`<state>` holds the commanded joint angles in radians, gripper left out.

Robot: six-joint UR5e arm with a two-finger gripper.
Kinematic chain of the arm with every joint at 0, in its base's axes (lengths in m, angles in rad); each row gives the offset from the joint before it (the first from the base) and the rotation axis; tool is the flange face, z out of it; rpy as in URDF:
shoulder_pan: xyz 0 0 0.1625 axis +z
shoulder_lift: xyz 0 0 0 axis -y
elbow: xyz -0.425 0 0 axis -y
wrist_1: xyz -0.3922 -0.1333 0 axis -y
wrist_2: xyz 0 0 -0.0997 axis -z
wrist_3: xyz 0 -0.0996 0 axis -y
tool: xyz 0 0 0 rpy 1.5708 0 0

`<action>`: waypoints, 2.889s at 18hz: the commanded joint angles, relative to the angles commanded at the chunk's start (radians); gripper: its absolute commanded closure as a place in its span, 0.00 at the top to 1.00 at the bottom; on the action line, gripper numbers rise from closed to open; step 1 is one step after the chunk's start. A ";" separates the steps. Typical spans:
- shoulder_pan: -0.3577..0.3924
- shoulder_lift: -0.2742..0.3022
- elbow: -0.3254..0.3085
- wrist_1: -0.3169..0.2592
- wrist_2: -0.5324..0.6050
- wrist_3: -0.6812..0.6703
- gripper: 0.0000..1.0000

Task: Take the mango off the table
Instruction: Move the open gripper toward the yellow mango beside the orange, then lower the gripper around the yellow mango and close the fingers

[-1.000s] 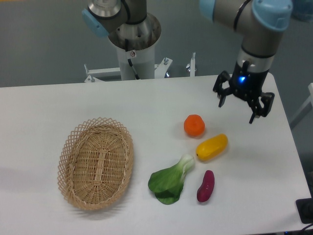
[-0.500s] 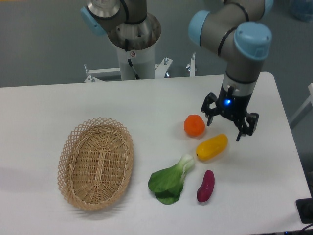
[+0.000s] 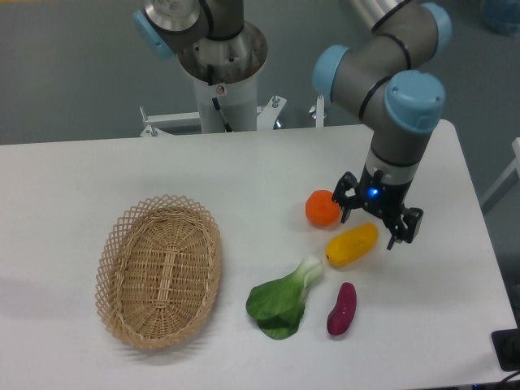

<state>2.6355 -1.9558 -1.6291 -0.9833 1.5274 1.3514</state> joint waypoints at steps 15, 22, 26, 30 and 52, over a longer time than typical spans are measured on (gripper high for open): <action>-0.015 -0.034 -0.164 0.235 0.039 0.025 1.00; -0.023 -0.049 -0.186 0.238 0.040 0.023 1.00; -0.037 -0.071 -0.183 0.252 0.053 0.023 1.00; -0.040 -0.083 -0.187 0.267 0.066 0.038 1.00; -0.051 -0.075 -0.184 0.285 0.096 0.034 0.56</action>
<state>2.5848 -2.0310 -1.8132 -0.6979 1.6230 1.3851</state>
